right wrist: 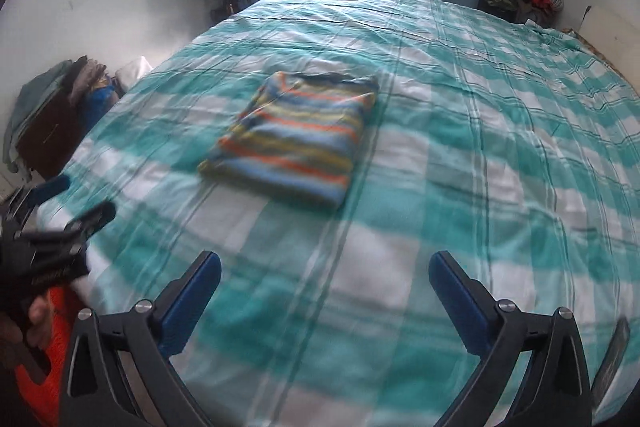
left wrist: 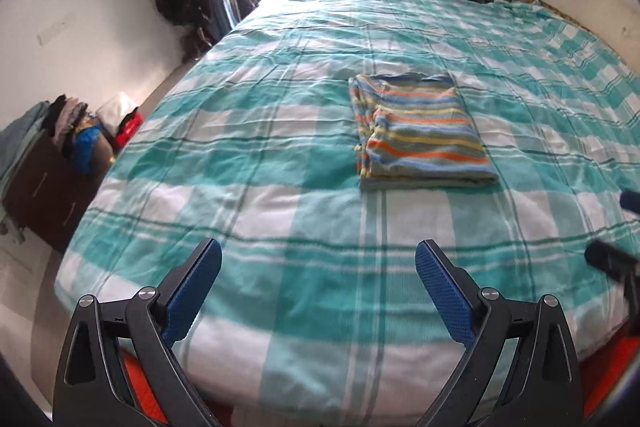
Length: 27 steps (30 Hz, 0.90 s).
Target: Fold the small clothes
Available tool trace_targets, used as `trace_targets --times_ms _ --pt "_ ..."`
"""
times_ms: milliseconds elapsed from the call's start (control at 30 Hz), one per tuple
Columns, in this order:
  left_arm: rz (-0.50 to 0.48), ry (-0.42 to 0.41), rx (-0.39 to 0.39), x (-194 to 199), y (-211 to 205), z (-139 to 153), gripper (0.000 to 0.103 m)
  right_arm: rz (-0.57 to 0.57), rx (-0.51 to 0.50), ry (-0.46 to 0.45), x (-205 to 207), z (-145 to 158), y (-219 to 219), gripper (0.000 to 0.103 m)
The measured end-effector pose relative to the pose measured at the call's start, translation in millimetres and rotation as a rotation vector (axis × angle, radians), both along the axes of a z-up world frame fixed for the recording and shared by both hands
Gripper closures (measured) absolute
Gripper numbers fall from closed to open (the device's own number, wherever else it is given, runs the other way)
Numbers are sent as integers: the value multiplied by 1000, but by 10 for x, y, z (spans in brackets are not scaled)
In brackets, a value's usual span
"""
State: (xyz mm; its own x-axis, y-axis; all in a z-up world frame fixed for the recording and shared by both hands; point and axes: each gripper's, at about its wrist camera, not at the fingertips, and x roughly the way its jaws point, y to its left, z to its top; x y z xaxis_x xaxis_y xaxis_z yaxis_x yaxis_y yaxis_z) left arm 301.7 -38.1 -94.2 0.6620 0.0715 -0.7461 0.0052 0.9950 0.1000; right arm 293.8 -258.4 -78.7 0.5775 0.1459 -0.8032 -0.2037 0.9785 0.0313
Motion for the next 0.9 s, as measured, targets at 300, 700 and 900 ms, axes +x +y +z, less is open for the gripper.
trace_targets --times_ms 300,700,900 --pt "59 99 -61 -583 186 157 5 -76 38 -33 -772 346 126 0" --pt "74 51 5 -942 175 457 5 -56 -42 19 -1034 479 401 0" --pt "65 29 68 -1014 158 534 4 -40 -61 12 -1127 593 484 0"
